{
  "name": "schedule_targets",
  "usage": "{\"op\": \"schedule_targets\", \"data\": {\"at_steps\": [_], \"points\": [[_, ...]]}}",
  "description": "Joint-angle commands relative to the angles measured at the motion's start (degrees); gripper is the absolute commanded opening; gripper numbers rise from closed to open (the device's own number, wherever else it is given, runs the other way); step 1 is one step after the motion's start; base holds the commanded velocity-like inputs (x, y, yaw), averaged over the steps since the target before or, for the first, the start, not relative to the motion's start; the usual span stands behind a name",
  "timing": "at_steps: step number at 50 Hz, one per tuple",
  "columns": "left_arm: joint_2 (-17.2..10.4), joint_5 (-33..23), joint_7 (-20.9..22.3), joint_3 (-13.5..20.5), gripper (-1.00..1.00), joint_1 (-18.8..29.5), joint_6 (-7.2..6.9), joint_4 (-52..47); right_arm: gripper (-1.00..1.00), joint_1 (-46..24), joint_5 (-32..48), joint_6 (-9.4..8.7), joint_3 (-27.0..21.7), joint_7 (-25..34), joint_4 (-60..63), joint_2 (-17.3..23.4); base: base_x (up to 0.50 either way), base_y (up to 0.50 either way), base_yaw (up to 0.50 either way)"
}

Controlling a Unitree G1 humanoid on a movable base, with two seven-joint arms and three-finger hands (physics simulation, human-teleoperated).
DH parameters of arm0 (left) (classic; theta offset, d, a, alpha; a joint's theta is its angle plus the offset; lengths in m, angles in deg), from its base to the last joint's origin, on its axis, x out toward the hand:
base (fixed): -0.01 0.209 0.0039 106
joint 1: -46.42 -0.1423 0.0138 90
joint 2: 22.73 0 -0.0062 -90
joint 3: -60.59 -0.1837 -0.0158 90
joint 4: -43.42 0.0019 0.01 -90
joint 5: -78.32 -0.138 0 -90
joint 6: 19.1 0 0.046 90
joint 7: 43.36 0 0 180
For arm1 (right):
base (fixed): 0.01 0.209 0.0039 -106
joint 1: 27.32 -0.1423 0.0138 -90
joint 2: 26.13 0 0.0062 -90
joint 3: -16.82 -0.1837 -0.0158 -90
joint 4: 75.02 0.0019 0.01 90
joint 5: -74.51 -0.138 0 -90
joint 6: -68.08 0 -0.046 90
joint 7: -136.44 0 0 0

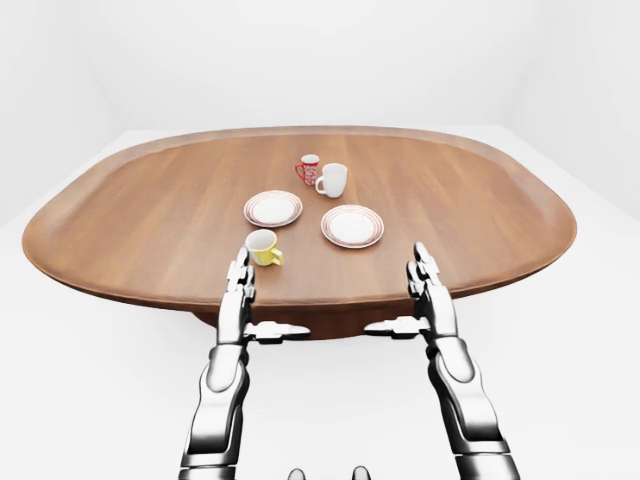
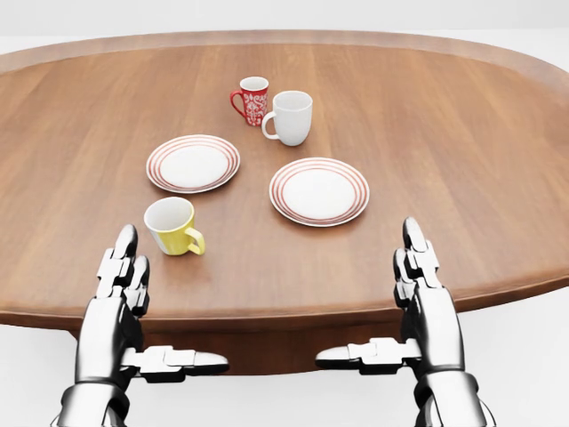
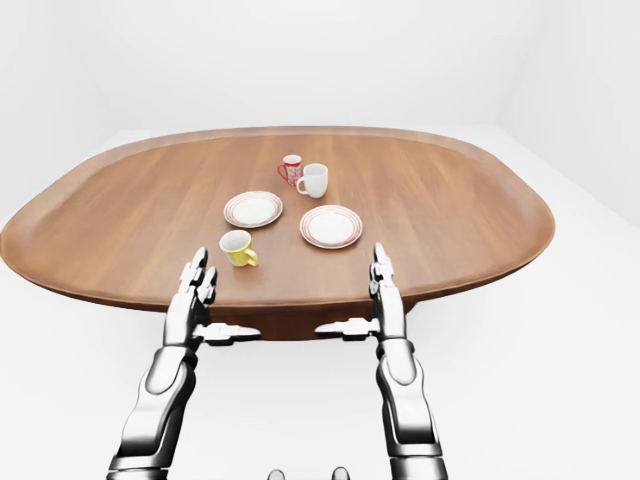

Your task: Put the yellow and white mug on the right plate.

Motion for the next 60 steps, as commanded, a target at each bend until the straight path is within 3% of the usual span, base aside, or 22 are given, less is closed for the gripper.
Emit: {"op": "schedule_targets", "data": {"at_steps": [1, 3, 13, 17, 41, 44, 48, 60], "points": [[-0.93, 1.08, 1.67, 1.71, 1.0, -0.89, -2.56, -2.95, 1.0, 0.75, -0.88, -1.5, -1.02, 1.49, 1.91, 0.37, 0.0, 0.0, 0.0], [-1.07, 0.83, 1.57, 1.71, 1.0, -1.3, -3.07, -5.3, 1.0, 1.09, -0.97, -3.27, -0.79, 1.31, 3.95, 0.51, 0.0, 0.0, 0.0], [-1.41, 0.17, 2.91, 2.0, 1.0, -4.0, -3.07, -26.75, 1.0, 3.34, -1.44, -3.27, -0.58, 1.61, 21.23, 0.78, 0.0, 0.0, 0.0], [-1.24, -0.47, 3.65, 1.99, 1.0, -4.26, -3.07, -30.28, 1.0, 3.76, -0.97, -3.27, -0.45, 2.15, 24.38, 0.77, 0.0, 0.0, 0.0], [-0.83, -1.23, 4.37, 2.03, 1.0, -4.36, -3.07, -30.8, 1.0, 3.88, 0.25, -3.27, -0.67, 3.25, 27.33, 0.55, 0.0, 0.0, 0.41], [-0.81, -1.25, 4.38, 1.94, 1.0, -4.4, -3.07, -30.54, 1.0, 2.09, -0.23, -3.27, -1.61, 1.85, 26.48, 0.23, 0.0, 0.0, 0.0], [-0.79, -1.36, 4.39, 1.75, 1.0, -4.56, -3.07, -30.45, 1.0, 4.41, -5.6, -3.27, -2.36, 5.3, 30.57, 0.08, 0.05, 0.01, 0.0], [-0.84, -1.52, 4.46, 1.7, 1.0, -4.51, -3.07, -29.62, 1.0, 4.06, -2.09, -3.27, -1.11, 4.32, 28.68, 0.96, 0.48, 0.12, 0.0]]}}
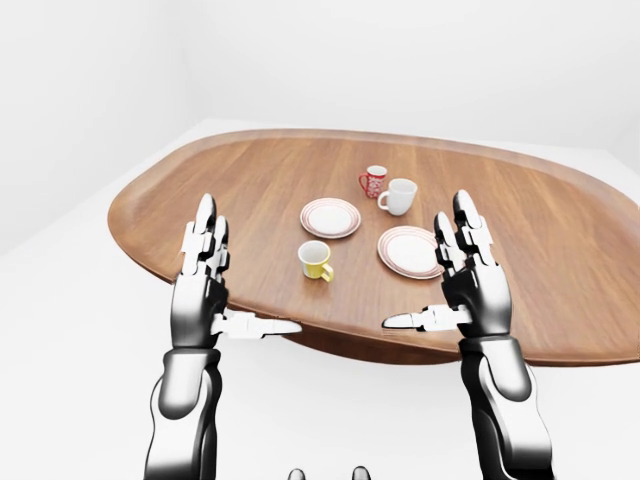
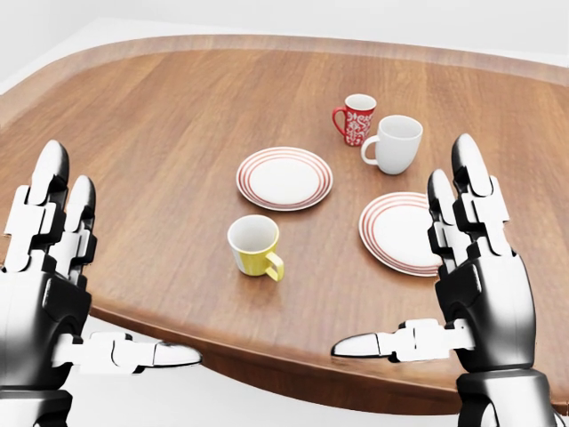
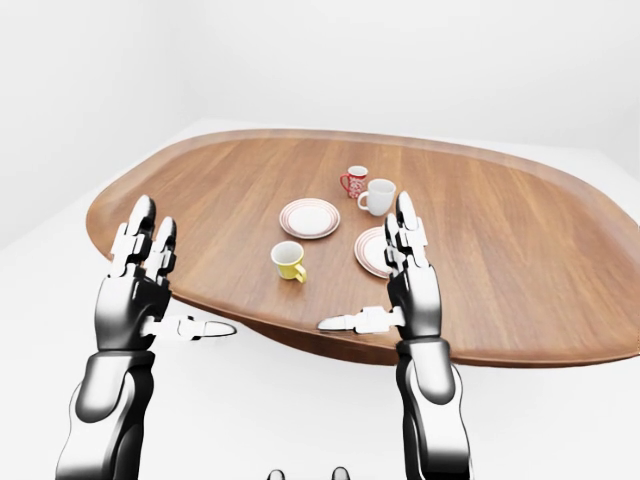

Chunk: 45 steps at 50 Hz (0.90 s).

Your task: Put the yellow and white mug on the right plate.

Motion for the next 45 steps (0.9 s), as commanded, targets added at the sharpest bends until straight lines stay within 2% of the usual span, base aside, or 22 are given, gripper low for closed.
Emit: {"op": "schedule_targets", "data": {"at_steps": [1, 21, 27, 30, 34, 41, 45], "points": [[0.01, -0.19, 0.08, -0.14, 1.0, -0.06, 0.0, 0.2, 1.0, 0.07, 0.39, 0.0, 0.12, 0.28, 0.12, 0.19, 0.48, 0.12, 0.0], [0.05, -0.17, 0.14, -0.29, 1.0, -0.03, 0.0, 1.14, 1.0, -0.39, 3.63, 0.0, 0.81, 0.14, -2.67, 0.35, 0.47, 0.12, 0.0], [0.04, -0.21, 0.18, -0.37, 1.0, -0.08, 0.0, 1.03, 1.0, -0.9, -0.15, 0.0, -0.8, -0.07, -1.52, -0.64, 0.03, 0.01, 0.0], [0.0, -0.19, 0.23, -0.25, 1.0, -0.05, 0.0, 1.01, 1.0, 0.19, 4.76, 0.0, 1.53, 0.46, -1.49, 1.01, -0.04, 0.16, 0.0], [0.02, -0.26, 0.25, -0.32, 1.0, -0.07, 0.0, 1.26, 1.0, -0.2, 4.09, 0.0, 1.13, 0.46, -1.74, -0.03, -0.12, 0.48, 0.0], [0.04, -0.31, 0.27, -0.35, 1.0, -0.16, 0.0, 0.89, 1.0, -0.71, 4.03, 0.0, 0.74, -0.62, -2.26, 0.03, 0.0, 0.0, 0.0], [0.04, -0.39, 0.29, -0.47, 1.0, -0.21, 0.0, 0.86, 1.0, 0.68, -0.97, 0.0, -0.04, 1.83, 0.73, -0.36, 0.19, 0.05, 0.0]]}}
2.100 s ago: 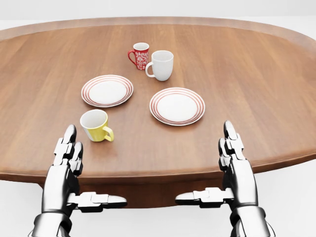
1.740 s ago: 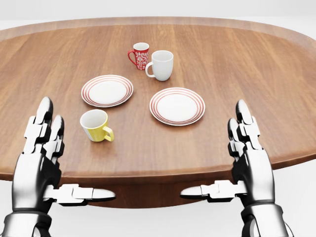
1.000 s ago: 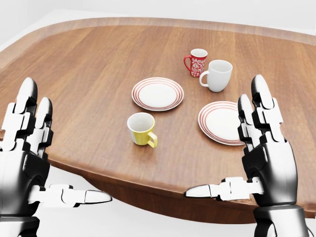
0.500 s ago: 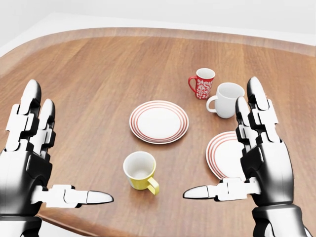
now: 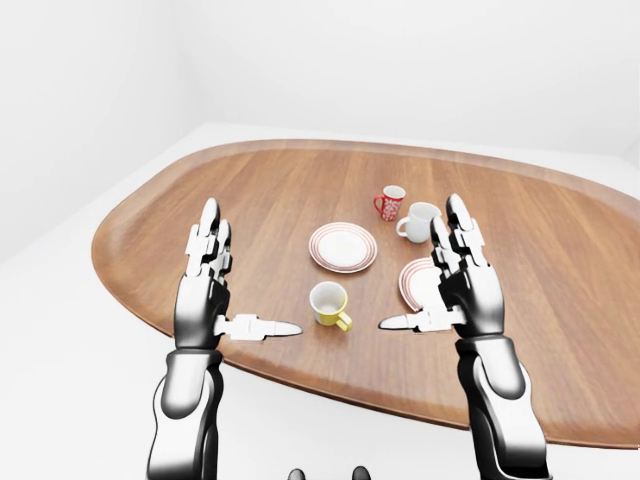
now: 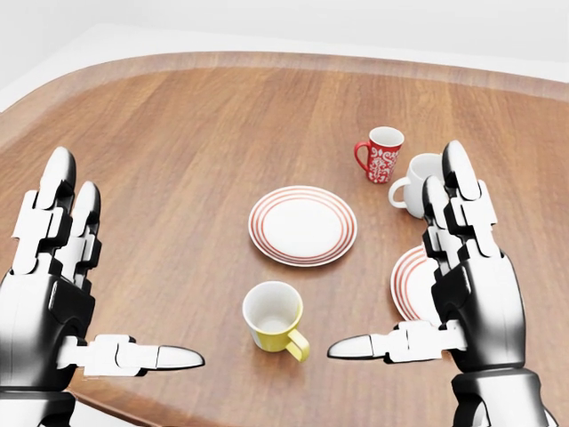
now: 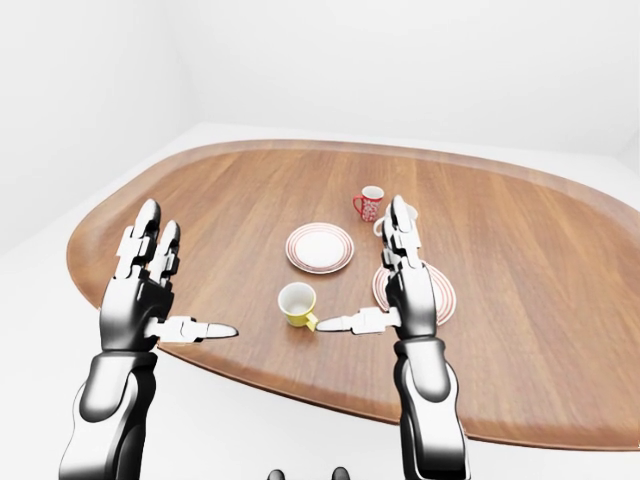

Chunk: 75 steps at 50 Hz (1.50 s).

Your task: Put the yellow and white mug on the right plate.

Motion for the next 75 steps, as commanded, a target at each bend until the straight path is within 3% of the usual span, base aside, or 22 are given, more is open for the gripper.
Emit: {"op": "schedule_targets", "data": {"at_steps": [1, 15, 21, 23, 35, 49, 50, 51, 58, 75], "points": [[0.07, -0.12, 0.06, -0.19, 1.0, 0.06, 0.0, -0.05, 1.0, 0.71, -3.41, 0.0, -0.53, 1.3, 1.78, -0.16, 0.48, 0.12, 0.0], [0.09, -0.22, 0.08, -0.3, 1.0, -0.07, 0.0, 0.11, 1.0, 0.67, -0.72, 0.0, 0.05, 0.08, 0.15, 0.3, 0.41, 0.1, 0.0], [0.13, -0.29, 0.06, -0.45, 1.0, -0.15, 0.0, -0.16, 1.0, 0.76, -3.12, 0.0, -0.21, 1.36, 1.17, 0.12, 0.06, -0.22, 0.0], [0.1, -0.26, 0.08, -0.38, 1.0, -0.07, 0.0, 0.03, 1.0, 0.53, 1.09, 0.0, 0.7, -0.79, -0.68, 0.64, 0.06, -0.24, 0.0], [0.14, -0.35, 0.03, -0.66, 1.0, -0.19, 0.0, -0.25, 1.0, 1.91, 1.51, 0.0, 1.56, 2.1, 0.77, 0.33, 0.08, 0.02, 0.0], [-0.53, 0.15, 0.91, 1.82, 1.0, 0.79, 0.0, 0.96, 1.0, -2.45, 1.8, 0.0, 0.77, 0.54, -1.18, 0.62, 0.0, 0.0, 0.0], [-0.55, 0.18, 0.97, 1.94, 1.0, 0.85, 0.0, 0.65, 1.0, -1.99, 4.04, 0.0, 1.69, 0.35, -1.28, 1.4, 0.0, 0.0, 0.0], [-3.13, 2.12, 2.93, 7.16, 1.0, 3.01, 0.0, 0.27, 1.0, -14.09, 13.53, 0.0, 5.68, 5.15, -2.4, 8.11, 0.0, 0.0, 0.0], [-2.84, 1.57, 3.97, 8.23, 1.0, 3.37, 0.0, -0.3, 1.0, -14.87, 21.77, 0.0, 3.49, 10.94, -3.91, 4.01, 0.0, 0.0, 0.0], [-2.92, 1.54, 4.43, 8.98, 1.0, 3.69, 0.0, -0.68, 1.0, -17.17, 30.21, 0.0, 3.92, 11.73, -7.79, 3.21, 0.0, 0.0, 0.0]]}}
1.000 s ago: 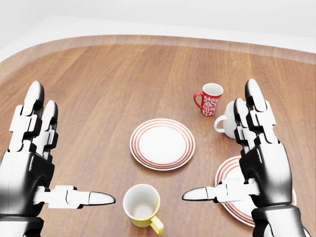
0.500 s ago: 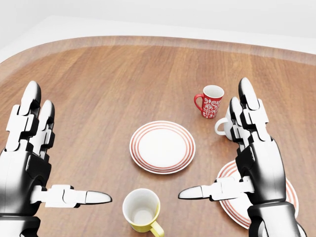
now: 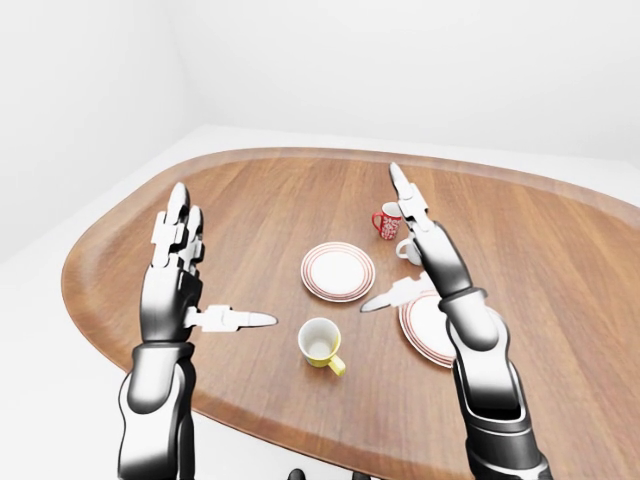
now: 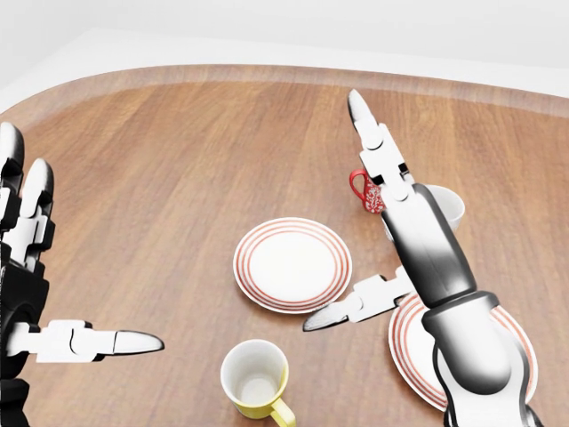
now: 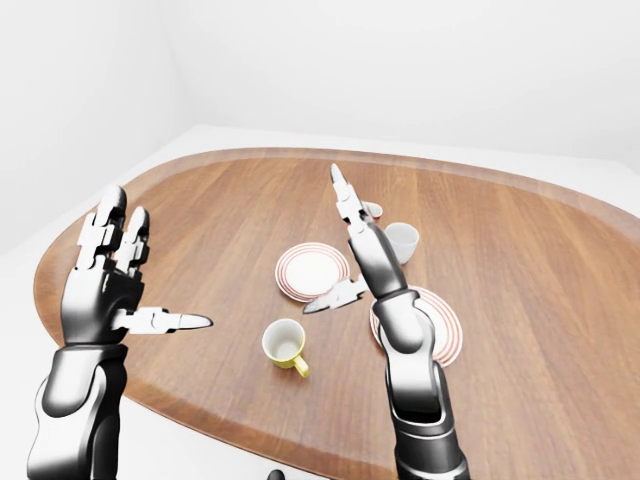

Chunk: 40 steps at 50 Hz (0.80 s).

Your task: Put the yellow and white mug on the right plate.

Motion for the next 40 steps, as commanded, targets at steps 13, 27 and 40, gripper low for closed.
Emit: {"op": "schedule_targets", "data": {"at_steps": [13, 27, 40], "points": [[-0.98, 1.0, 0.8, 2.82, 1.0, 1.15, 0.0, -0.89, 1.0, -5.47, 17.4, 0.0, 3.45, 2.38, -6.57, -2.18, 0.0, 0.0, 0.0], [-1.17, 1.38, 0.65, 3.18, 1.0, 1.32, 0.0, -0.75, 1.0, -5.84, 23.62, 0.0, 5.66, 3.46, -8.23, -4.59, 0.0, 0.0, 0.0], [-1.97, 2.38, 0.95, 5.06, 1.0, 2.09, 0.0, -0.88, 1.0, -7.13, 25.42, 0.0, 8.04, 2.92, -12.79, -7.07, 0.0, 0.0, 0.0]]}}
